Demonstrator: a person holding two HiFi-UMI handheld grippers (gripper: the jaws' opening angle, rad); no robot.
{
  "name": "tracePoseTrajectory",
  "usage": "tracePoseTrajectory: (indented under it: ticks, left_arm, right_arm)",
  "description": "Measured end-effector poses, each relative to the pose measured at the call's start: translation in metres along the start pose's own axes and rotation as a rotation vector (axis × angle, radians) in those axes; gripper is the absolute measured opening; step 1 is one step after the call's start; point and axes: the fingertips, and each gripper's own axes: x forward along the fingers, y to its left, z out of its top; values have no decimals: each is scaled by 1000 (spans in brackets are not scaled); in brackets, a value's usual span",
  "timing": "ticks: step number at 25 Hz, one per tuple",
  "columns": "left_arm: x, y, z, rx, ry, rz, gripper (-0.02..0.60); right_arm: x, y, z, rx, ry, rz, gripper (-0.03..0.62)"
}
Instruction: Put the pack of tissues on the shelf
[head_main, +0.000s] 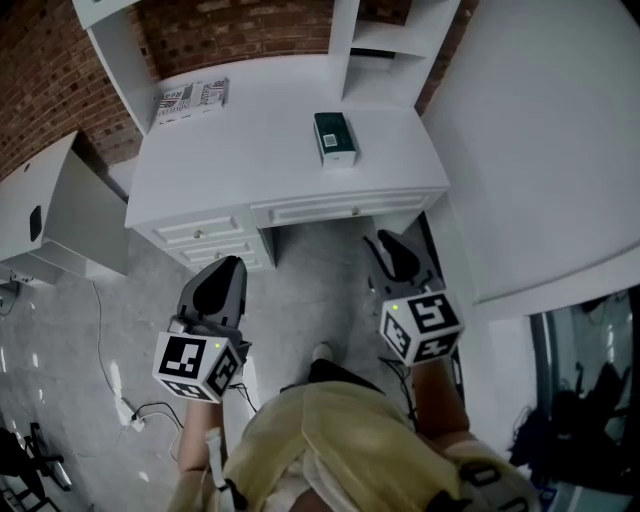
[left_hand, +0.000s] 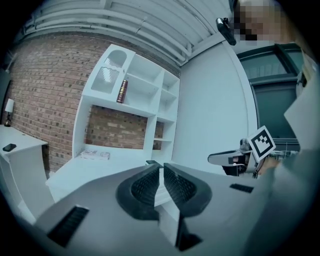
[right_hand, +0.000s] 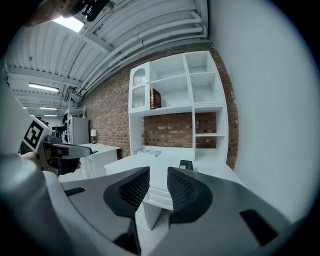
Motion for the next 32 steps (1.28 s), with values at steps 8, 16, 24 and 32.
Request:
tracePoseTrajectory:
  ticks: [8, 16, 24, 32]
  left_arm:
    - [50, -7, 3, 8, 3, 13, 28]
    - [82, 1, 6, 16, 23, 9, 28]
    - [140, 37, 16, 6, 25, -48, 28]
    - [204, 89, 27, 15, 77, -127, 28]
  right_arm:
    - [35, -29, 1, 2, 21, 55, 187]
    - [64, -50, 0, 5, 47, 46, 261]
    - [113, -66, -4, 12, 106, 0, 301]
    - [184, -85, 3, 65, 188, -82, 321]
